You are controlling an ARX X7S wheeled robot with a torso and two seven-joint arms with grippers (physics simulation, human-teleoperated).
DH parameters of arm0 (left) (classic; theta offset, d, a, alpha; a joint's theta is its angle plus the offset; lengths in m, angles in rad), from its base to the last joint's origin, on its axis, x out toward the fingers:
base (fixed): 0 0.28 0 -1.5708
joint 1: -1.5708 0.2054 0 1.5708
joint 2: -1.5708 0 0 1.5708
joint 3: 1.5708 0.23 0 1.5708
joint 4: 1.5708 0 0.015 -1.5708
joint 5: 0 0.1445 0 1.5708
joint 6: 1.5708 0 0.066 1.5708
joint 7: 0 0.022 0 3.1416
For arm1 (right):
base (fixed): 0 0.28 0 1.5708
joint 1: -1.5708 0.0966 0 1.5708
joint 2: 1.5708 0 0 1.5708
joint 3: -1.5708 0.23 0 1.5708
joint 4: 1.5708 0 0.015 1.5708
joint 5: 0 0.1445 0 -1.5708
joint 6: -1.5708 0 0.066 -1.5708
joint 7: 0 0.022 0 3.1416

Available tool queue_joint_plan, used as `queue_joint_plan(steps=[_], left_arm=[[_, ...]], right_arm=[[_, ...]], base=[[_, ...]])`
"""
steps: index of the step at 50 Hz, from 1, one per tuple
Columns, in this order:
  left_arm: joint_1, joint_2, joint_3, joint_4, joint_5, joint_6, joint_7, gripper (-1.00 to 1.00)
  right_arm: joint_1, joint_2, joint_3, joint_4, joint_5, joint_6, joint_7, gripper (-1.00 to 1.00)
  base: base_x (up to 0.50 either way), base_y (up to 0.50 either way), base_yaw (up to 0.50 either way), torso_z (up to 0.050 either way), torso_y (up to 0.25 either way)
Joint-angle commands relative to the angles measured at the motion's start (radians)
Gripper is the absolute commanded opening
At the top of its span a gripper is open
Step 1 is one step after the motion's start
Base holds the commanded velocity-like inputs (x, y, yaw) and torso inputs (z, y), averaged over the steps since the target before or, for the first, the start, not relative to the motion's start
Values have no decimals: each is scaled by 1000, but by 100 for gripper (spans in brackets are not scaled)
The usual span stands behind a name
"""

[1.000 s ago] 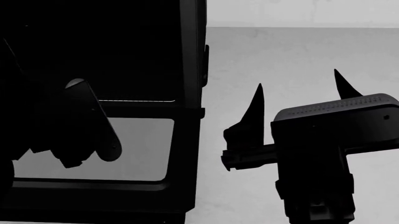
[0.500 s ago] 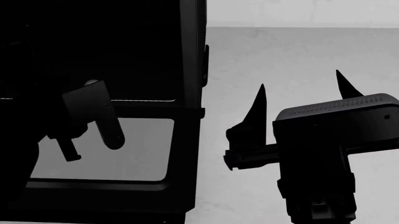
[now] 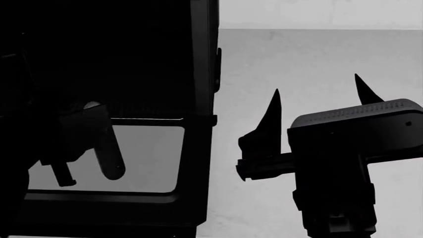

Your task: Fully slide the toaster oven rack0 out.

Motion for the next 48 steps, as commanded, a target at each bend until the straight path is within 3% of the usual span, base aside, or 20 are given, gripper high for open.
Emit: queue_joint_plan(steps=[1, 6, 8, 14, 22, 31, 35, 36, 48], left_arm=[[63, -68, 35, 339, -37, -221, -196, -100], [89, -89, 56, 517, -4, -359, -221, -100], [132, -107, 77, 553, 83, -363, -189, -100], [318, -64, 137, 548, 907, -362, 370, -100], [446, -30, 163, 547, 1440, -335, 738, -100], [533, -10, 99, 572, 1690, -256, 901, -100], [531, 5, 77, 569, 1689, -258, 909, -100], [528, 7, 74, 573, 1693, -255, 907, 100], [592, 30, 18, 623, 1843, -169, 999, 100]], right_arm=[[3, 0, 1, -2, 6, 1, 1, 100], [1, 4, 8, -17, 8, 13, 0, 100], [-1, 3, 9, -18, 9, 12, 0, 100], [-6, 6, 12, -25, 12, 13, 0, 100], [-9, 8, 22, -31, 16, 14, 0, 100], [-6, 9, 21, -46, 17, 28, 4, 100], [-4, 11, 17, -47, 16, 32, 5, 100], [-5, 11, 18, -47, 16, 33, 5, 100], [-8, 14, 20, -60, 19, 42, 8, 100]], base=[[-15, 3, 4, 0, 11], [-22, 6, 15, 0, 13], [-24, 10, 24, 0, 14], [-21, 11, 25, 0, 11], [-12, 5, 11, 0, 4], [-9, 3, 5, 0, 3], [0, 0, 0, 0, 0], [0, 0, 0, 0, 0], [0, 0, 0, 0, 0]])
